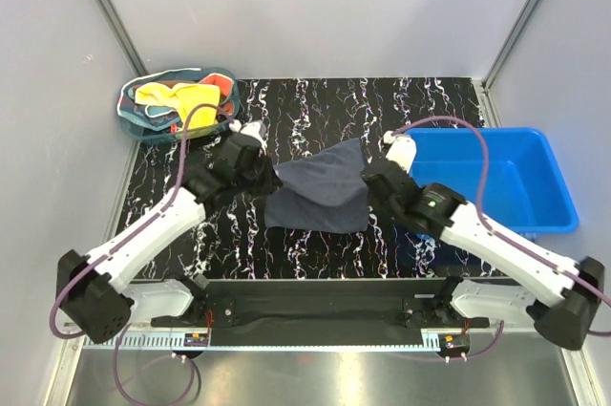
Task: Fold and stack the towels
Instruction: Flatten out the crumpled towel
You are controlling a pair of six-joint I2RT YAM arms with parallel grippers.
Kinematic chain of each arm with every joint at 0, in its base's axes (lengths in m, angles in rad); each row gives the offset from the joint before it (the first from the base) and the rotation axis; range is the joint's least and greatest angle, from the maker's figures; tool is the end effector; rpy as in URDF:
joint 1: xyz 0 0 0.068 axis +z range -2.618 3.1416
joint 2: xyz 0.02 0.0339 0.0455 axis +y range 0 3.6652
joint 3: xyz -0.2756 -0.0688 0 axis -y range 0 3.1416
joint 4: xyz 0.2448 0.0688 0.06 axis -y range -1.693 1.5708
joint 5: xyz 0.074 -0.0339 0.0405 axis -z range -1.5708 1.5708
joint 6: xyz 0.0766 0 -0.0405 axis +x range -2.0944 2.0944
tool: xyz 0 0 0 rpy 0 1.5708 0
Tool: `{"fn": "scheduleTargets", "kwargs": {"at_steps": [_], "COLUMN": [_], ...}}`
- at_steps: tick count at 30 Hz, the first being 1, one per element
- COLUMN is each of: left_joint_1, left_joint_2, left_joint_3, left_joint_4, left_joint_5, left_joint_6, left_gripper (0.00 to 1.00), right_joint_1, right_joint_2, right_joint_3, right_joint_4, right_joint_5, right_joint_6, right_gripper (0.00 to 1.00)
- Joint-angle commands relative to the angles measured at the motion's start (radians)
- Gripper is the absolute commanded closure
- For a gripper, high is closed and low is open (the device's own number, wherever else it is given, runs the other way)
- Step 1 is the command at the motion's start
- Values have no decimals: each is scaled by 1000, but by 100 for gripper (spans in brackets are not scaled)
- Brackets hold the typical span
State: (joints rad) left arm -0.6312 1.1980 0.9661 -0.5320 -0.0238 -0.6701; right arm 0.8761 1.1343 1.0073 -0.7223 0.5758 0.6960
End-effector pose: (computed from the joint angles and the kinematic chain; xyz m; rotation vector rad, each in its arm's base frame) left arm 0.2274 -0.1640 0.2681 -0.0593 2.4177 -0.6024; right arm 0.1890 0.1617 0.2880 0.0478 2.2547 0.1293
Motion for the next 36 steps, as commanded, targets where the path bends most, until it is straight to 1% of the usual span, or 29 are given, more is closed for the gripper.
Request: {"fn": "scheduleTargets", "kwargs": {"at_steps": [1,3,4,6,7,8,10,11,13,14,17,19,25,26,29,30,31,32,33,34,36], "left_joint_1": [-12,-12,-12,-13,-12,-15,-16,-15,-18,-21,-32,-42,-58,-58,-58,-58,-58,-58,-58,-58,-58], "left_joint_2": [-49,-45,-37,-9,-3,5,11,9,-11,-20,-55,-67,-90,-100,-104,-98,-88,-60,-49,-35,-12], "left_joint_3": [205,291,415,546,607,726,814,874,896,896,859,839,841,845,873,890,948,976,999,1022,1082], "left_joint_4": [-77,-109,-123,-161,-174,-184,-212,-214,-197,-185,-131,-112,-132,-125,-65,-50,-51,-52,-52,-56,-72], "left_joint_5": [8,9,7,7,8,12,31,54,115,136,203,237,188,189,188,174,153,145,137,131,127], "left_joint_6": [69,90,115,136,147,150,144,139,112,98,50,27,33,38,64,81,93,107,128,135,132], "left_gripper": [100,100,100,100,100,100,100,100,100,100,100,100,100,100,100,100,100,100,100,100,100], "right_joint_1": [-6,-6,-6,-6,-6,-6,-8,-6,-6,-6,-6,-6,-6,-6,-6,-6,-6,-6,-6,-8,-8], "right_joint_2": [-96,-116,-113,-87,-79,-70,-61,-71,-93,-123,-177,-191,-219,-206,-165,-156,-142,-118,-108,-100,-100], "right_joint_3": [114,174,259,359,464,515,635,660,694,695,695,698,668,671,729,764,789,813,848,859,875], "right_joint_4": [35,73,76,73,67,43,21,17,20,35,86,107,217,242,276,284,284,279,276,284,291], "right_joint_5": [47,58,77,128,133,130,93,52,-6,-72,-164,-185,-283,-321,-385,-380,-355,-306,-294,-286,-281], "right_joint_6": [-168,-240,-304,-364,-409,-421,-446,-454,-463,-457,-422,-397,-378,-385,-466,-492,-527,-550,-576,-623,-662], "right_gripper": [100,100,100,100,100,100,100,100,100,100,100,100,100,100,100,100,100,100,100,100,100]}}
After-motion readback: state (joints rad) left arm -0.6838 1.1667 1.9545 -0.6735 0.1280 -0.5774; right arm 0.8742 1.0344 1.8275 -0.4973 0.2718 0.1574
